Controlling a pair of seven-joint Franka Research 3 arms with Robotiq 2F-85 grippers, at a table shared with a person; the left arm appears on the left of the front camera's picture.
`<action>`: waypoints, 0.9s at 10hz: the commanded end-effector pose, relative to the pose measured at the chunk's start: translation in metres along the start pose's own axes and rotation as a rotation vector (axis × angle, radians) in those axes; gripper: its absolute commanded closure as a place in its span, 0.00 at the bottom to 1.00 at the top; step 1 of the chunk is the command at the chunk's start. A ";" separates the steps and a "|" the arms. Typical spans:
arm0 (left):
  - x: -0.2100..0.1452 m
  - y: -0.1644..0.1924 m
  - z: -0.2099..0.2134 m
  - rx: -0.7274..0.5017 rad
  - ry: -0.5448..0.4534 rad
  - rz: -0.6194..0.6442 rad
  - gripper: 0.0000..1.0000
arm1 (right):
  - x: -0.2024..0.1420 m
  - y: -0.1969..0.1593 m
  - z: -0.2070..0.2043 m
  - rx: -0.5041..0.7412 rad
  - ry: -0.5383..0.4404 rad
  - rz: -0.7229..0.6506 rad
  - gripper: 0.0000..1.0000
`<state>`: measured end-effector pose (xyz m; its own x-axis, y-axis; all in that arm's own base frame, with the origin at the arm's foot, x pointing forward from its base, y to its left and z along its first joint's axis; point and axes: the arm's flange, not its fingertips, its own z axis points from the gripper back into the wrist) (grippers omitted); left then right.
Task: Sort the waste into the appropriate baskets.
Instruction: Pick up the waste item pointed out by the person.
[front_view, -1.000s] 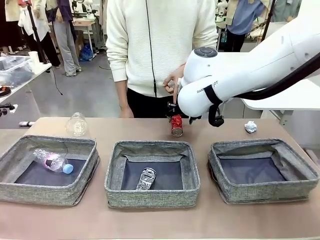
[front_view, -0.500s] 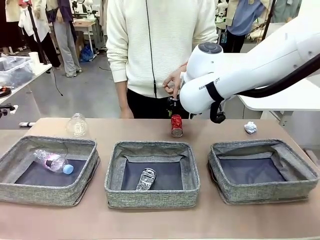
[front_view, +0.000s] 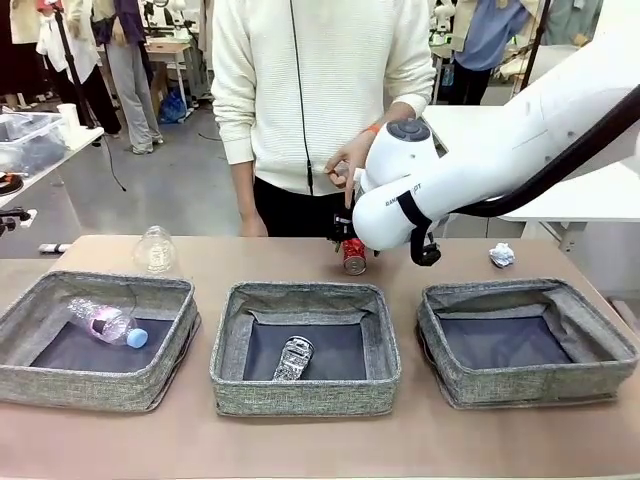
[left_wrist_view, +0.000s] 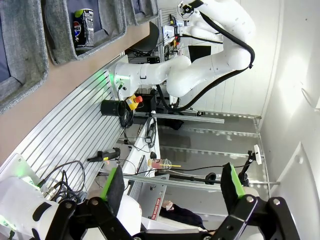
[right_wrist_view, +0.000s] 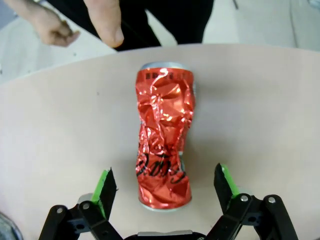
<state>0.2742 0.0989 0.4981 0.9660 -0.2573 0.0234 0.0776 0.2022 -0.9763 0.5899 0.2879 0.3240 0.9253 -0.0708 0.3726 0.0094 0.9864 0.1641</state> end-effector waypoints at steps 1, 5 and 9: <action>-0.002 -0.002 0.000 0.001 -0.002 -0.007 0.00 | 0.012 0.005 -0.005 -0.014 -0.011 0.030 0.00; -0.002 -0.002 0.000 0.001 -0.002 -0.007 0.00 | 0.011 0.004 -0.015 -0.029 -0.009 0.037 0.00; -0.002 -0.002 0.000 0.001 -0.002 -0.007 0.00 | 0.010 0.003 -0.019 -0.052 -0.024 0.024 0.59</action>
<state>0.2742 0.0989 0.4981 0.9660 -0.2573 0.0234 0.0775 0.2022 -0.9763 0.6012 0.2881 0.3088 0.9243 -0.0450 0.3790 -0.0033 0.9920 0.1258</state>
